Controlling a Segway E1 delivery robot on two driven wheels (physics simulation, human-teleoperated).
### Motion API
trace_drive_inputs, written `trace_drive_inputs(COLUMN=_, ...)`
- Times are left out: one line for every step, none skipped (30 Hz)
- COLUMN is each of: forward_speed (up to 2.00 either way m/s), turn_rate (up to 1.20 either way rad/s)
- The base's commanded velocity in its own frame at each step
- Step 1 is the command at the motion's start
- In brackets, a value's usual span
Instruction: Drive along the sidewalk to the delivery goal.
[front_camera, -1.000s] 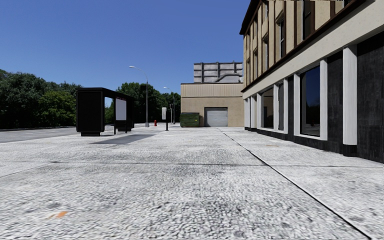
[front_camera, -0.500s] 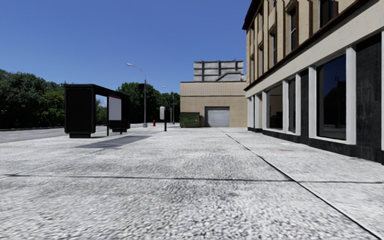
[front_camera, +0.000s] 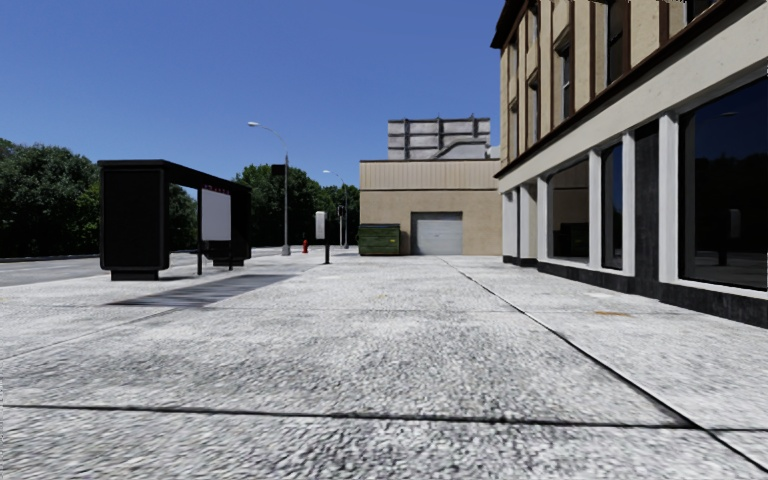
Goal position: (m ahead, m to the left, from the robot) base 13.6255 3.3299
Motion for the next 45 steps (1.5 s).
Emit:
trace_drive_inputs(forward_speed=1.71, turn_rate=0.0)
trace_drive_inputs(forward_speed=1.71, turn_rate=0.0)
trace_drive_inputs(forward_speed=1.71, turn_rate=0.0)
trace_drive_inputs(forward_speed=1.71, turn_rate=0.0)
trace_drive_inputs(forward_speed=1.71, turn_rate=0.0)
trace_drive_inputs(forward_speed=1.71, turn_rate=0.0)
trace_drive_inputs(forward_speed=1.71, turn_rate=0.0)
trace_drive_inputs(forward_speed=1.71, turn_rate=0.0)
trace_drive_inputs(forward_speed=1.71, turn_rate=0.0)
trace_drive_inputs(forward_speed=1.71, turn_rate=0.0)
trace_drive_inputs(forward_speed=1.71, turn_rate=0.0)
trace_drive_inputs(forward_speed=1.71, turn_rate=0.0)
trace_drive_inputs(forward_speed=1.71, turn_rate=0.0)
trace_drive_inputs(forward_speed=1.71, turn_rate=0.0)
trace_drive_inputs(forward_speed=1.71, turn_rate=0.0)
trace_drive_inputs(forward_speed=1.71, turn_rate=0.0)
trace_drive_inputs(forward_speed=1.71, turn_rate=0.0)
trace_drive_inputs(forward_speed=1.71, turn_rate=0.0)
trace_drive_inputs(forward_speed=1.71, turn_rate=0.0)
trace_drive_inputs(forward_speed=1.71, turn_rate=0.0)
trace_drive_inputs(forward_speed=1.71, turn_rate=0.0)
trace_drive_inputs(forward_speed=1.71, turn_rate=0.0)
trace_drive_inputs(forward_speed=1.71, turn_rate=0.0)
trace_drive_inputs(forward_speed=1.71, turn_rate=0.0)
trace_drive_inputs(forward_speed=1.71, turn_rate=0.0)
trace_drive_inputs(forward_speed=1.71, turn_rate=0.0)
trace_drive_inputs(forward_speed=1.71, turn_rate=0.0)
trace_drive_inputs(forward_speed=1.71, turn_rate=0.0)
trace_drive_inputs(forward_speed=1.71, turn_rate=0.0)
trace_drive_inputs(forward_speed=1.71, turn_rate=0.0)
trace_drive_inputs(forward_speed=1.71, turn_rate=0.0)
trace_drive_inputs(forward_speed=1.71, turn_rate=0.0)
trace_drive_inputs(forward_speed=1.71, turn_rate=0.0)
trace_drive_inputs(forward_speed=1.71, turn_rate=0.0)
trace_drive_inputs(forward_speed=1.71, turn_rate=0.0)
trace_drive_inputs(forward_speed=1.71, turn_rate=0.0)
trace_drive_inputs(forward_speed=1.71, turn_rate=0.0)
trace_drive_inputs(forward_speed=1.71, turn_rate=0.0)
trace_drive_inputs(forward_speed=1.71, turn_rate=0.0)
trace_drive_inputs(forward_speed=1.71, turn_rate=0.0)
trace_drive_inputs(forward_speed=1.71, turn_rate=0.0)
trace_drive_inputs(forward_speed=1.71, turn_rate=0.0)
trace_drive_inputs(forward_speed=1.71, turn_rate=0.0)
trace_drive_inputs(forward_speed=1.71, turn_rate=0.0)
trace_drive_inputs(forward_speed=1.71, turn_rate=0.0)
